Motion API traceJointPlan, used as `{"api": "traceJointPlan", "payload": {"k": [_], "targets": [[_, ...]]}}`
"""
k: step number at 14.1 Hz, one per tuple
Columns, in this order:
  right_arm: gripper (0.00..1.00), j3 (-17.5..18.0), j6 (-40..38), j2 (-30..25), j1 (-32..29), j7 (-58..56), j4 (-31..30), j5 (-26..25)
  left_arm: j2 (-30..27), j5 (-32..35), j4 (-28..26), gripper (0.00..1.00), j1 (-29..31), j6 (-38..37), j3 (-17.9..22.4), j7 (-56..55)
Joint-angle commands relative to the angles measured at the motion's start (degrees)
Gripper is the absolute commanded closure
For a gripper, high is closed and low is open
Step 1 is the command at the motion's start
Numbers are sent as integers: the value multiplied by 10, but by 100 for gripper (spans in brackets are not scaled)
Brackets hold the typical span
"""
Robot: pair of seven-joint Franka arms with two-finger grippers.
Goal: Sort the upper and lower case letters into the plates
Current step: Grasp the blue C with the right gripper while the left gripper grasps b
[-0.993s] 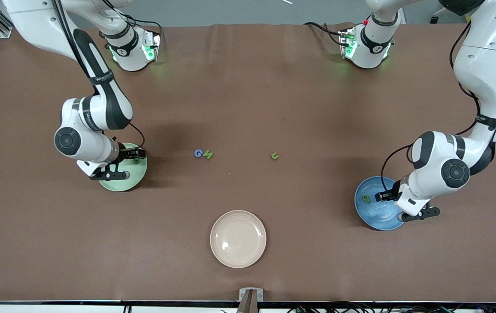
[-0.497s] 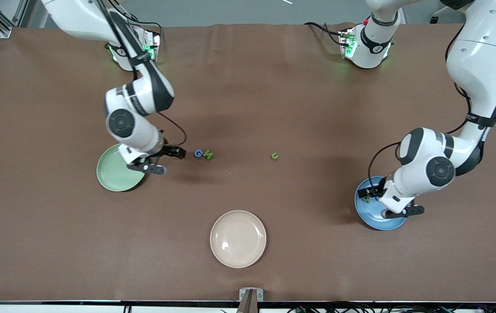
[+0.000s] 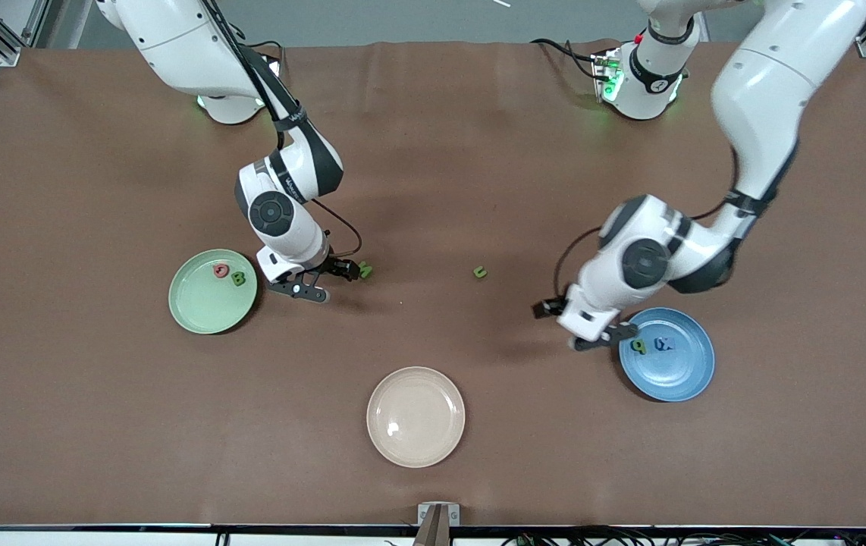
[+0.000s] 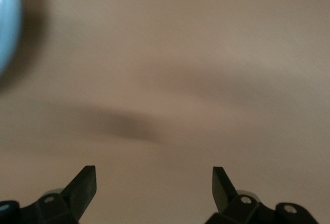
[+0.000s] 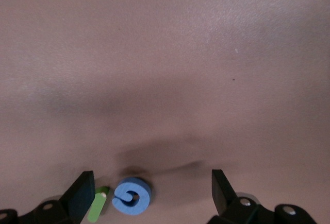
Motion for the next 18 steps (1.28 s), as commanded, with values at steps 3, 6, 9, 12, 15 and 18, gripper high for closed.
{"api": "traceJointPlan", "payload": {"k": [3,6,9,12,15,18], "targets": [[0,-8,55,10,18,20,-29,-8,21,29,-7,8,-72,26,6,-126],[0,-8,55,10,32,41,-30,-9,41,29,-5,21,-95,38,7,-212],[0,-7,55,10,37,45,-36,-9,56,29,-3,23,-120,56,15,-257],[0,-7,54,9,50,64,-37,-9,68,28,4,27,-140,66,28,-292],[3,-8,54,9,55,65,-37,-10,73,28,5,33,-146,66,28,-304],[19,-15,54,9,53,65,-37,-29,73,27,5,51,-145,66,28,-305]]}}
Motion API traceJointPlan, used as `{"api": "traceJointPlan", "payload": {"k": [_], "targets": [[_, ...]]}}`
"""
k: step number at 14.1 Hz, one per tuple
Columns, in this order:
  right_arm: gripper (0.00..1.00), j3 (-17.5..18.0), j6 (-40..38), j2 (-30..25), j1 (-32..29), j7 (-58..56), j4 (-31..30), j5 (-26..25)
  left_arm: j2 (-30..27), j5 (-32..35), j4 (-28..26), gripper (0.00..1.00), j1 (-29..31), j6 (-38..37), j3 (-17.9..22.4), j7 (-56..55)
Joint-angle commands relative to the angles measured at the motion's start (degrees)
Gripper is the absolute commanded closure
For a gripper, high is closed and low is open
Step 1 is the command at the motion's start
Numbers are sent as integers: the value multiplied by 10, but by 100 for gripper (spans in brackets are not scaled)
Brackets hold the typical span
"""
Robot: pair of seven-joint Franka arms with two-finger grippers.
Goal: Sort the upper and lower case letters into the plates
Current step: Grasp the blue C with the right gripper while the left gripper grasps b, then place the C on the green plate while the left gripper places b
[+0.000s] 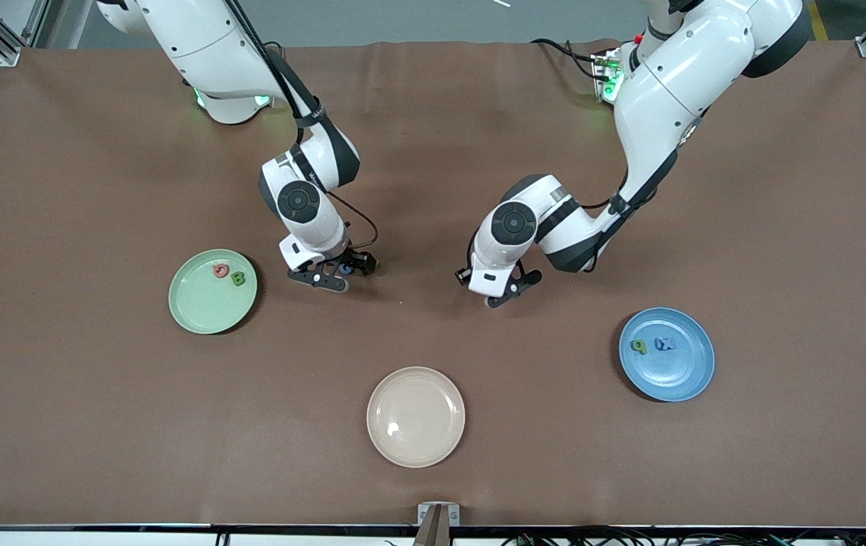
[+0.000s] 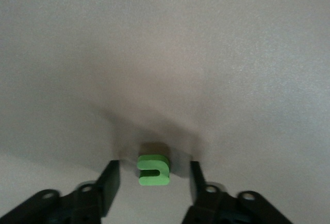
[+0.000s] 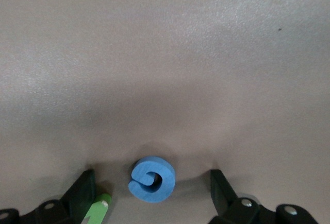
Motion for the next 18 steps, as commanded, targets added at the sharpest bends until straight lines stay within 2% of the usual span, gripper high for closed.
{"api": "traceJointPlan", "payload": {"k": [1,4,6,9,11,12,18], "targets": [[26,-10,5,-5,8,17,-16,-20,2,11,7,58,-5,3,5,-12],[45,-10,1,-5,9,17,-16,-20,1,12,9,84,-1,2,6,-6],[52,-10,0,-6,10,17,-16,-20,-4,13,27,97,2,-3,10,-7],[73,-10,-10,-9,9,17,-15,-20,-11,13,68,98,11,-32,13,14],[92,-10,-22,-13,4,14,-12,-20,-10,13,108,98,32,-68,13,77],[97,-11,-44,-17,0,10,-6,-20,-11,13,115,98,50,-74,13,108],[97,-10,-219,-74,-105,-145,58,-20,-57,14,116,98,149,-142,12,300]]}}
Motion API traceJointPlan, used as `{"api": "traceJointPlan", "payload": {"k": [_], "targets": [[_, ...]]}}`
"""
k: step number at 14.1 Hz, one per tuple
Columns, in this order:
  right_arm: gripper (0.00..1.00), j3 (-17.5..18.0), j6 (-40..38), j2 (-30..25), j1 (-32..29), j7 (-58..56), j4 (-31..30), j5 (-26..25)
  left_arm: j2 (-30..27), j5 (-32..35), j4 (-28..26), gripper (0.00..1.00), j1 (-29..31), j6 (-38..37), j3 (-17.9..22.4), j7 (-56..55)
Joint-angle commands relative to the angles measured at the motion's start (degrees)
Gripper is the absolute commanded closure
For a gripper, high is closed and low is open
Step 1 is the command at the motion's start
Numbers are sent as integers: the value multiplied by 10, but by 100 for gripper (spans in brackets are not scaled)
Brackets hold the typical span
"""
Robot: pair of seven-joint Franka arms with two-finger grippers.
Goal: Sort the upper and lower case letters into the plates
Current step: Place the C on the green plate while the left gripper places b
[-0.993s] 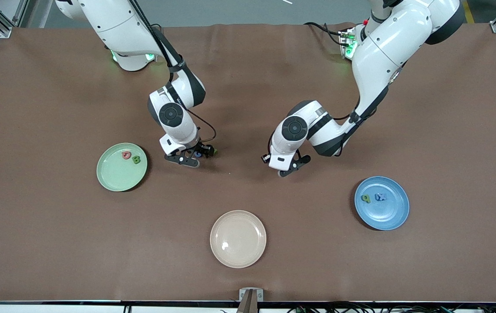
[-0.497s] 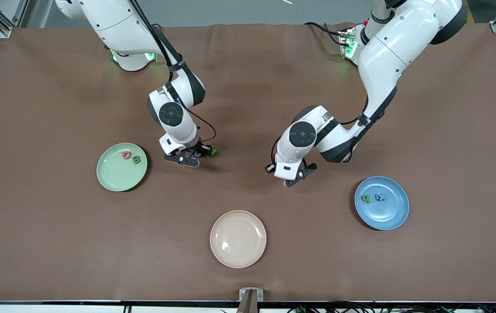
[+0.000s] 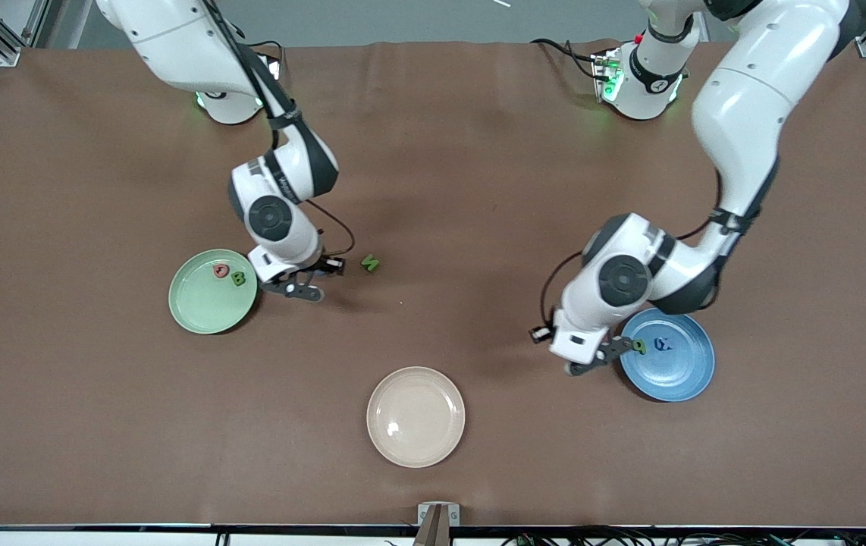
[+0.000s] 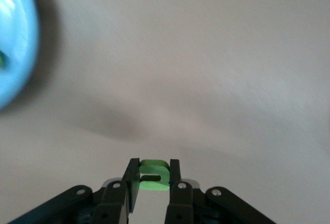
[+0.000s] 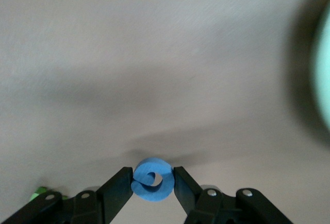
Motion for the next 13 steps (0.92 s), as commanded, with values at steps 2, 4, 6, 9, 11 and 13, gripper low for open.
{"api": "traceJointPlan", "payload": {"k": [2,4,6,9,11,13], "targets": [[97,8,-74,-39,-93,-139,19,-8,-40,11,-8,97,49,-54,-4,106],[97,9,-73,-41,-158,-237,15,-6,-40,11,-10,97,85,-81,-4,173],[97,9,-69,-38,-199,-303,12,-6,-39,12,-13,97,125,-88,-4,226],[97,9,-54,-34,-247,-376,9,-6,-30,11,-13,97,168,-83,-4,279],[97,9,-17,-32,-272,-420,-12,-5,-23,11,-11,95,174,-79,-4,281],[97,10,10,-22,-292,-450,-22,-4,-15,11,-9,94,173,-71,-3,281]]}}
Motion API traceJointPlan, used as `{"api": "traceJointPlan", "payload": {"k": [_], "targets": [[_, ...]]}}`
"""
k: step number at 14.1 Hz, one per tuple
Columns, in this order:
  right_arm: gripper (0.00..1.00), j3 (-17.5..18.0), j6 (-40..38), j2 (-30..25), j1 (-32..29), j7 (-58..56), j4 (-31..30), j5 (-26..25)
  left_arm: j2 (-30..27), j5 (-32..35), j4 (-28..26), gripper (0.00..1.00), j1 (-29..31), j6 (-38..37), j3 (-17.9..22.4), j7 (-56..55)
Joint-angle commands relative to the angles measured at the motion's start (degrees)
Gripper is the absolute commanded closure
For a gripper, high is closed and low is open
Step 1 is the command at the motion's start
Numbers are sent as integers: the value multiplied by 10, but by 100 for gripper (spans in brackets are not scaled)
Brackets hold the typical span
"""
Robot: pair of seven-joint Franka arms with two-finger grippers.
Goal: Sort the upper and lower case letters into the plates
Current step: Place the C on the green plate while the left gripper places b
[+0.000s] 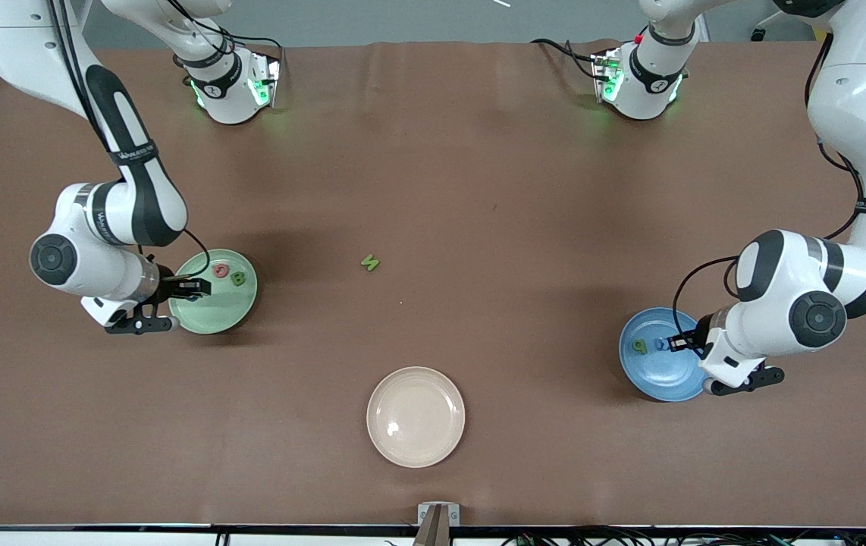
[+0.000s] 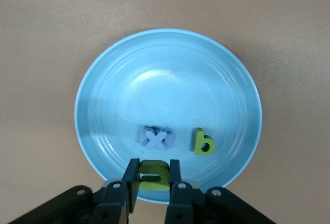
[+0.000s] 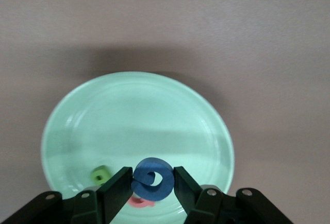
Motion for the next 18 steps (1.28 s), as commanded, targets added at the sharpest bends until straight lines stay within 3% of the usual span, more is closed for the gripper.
{"api": "traceJointPlan", "payload": {"k": [1,2,4,5,6,11,13,17,18], "targets": [[97,14,31,8,-30,-36,-20,-3,8,10,-2,91,-4,14,-5,-1],[96,14,33,9,-31,-36,-20,-3,11,10,-2,87,-4,17,-4,-1],[75,14,30,10,-33,-35,-20,2,14,11,-2,76,-4,17,-4,-1],[28,14,27,10,-33,-33,-20,3,15,11,-2,76,-4,17,-4,-1],[1,15,25,9,-33,-33,-19,5,15,12,-2,76,-5,18,6,-1],[0,21,-38,3,-30,-27,10,8,22,11,-3,75,-7,18,10,-3],[0,27,-74,-2,-27,-27,23,73,23,11,-3,72,-7,18,10,-3],[0,27,-76,-11,20,45,21,102,27,27,-2,49,-10,18,20,-3],[0,26,-74,-15,47,90,19,102,27,34,-2,38,-11,19,20,-4]]}}
